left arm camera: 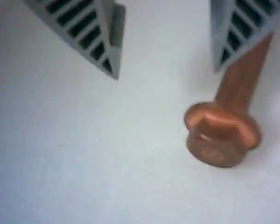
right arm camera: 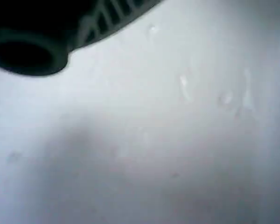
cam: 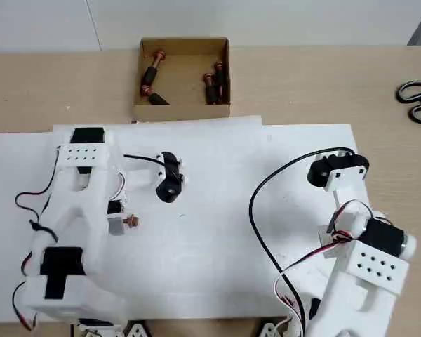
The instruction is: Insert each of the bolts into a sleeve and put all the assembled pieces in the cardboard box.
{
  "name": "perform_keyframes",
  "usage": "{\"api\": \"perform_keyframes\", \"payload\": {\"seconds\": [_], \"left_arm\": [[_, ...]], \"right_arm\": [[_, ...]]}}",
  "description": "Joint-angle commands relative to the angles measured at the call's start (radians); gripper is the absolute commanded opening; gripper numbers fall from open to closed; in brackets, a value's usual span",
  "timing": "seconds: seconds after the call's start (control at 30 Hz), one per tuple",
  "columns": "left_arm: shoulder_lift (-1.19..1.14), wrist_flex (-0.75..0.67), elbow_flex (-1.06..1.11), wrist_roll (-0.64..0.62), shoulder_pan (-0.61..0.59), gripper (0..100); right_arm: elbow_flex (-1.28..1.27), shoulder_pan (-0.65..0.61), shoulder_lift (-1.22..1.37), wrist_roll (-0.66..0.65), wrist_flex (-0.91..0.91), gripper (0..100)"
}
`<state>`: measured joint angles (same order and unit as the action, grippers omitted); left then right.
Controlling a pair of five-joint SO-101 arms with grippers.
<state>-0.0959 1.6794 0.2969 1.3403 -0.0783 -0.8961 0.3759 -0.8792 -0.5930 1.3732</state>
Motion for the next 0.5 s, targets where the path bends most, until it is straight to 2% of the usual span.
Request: {"api": "perform_keyframes", "payload": {"seconds": [0.0, 0.47], "left_arm": [[-0.028, -0.035, -0.041, 0.224, 0.009, 13], [-0.201, -0.041, -0.143, 0.222, 0.006, 13]], "right_arm": [[0.005, 0.002, -0.013, -0.005, -0.022, 0.4], [0.005, 0.001, -0.013, -0.006, -0.022, 0.4]]}}
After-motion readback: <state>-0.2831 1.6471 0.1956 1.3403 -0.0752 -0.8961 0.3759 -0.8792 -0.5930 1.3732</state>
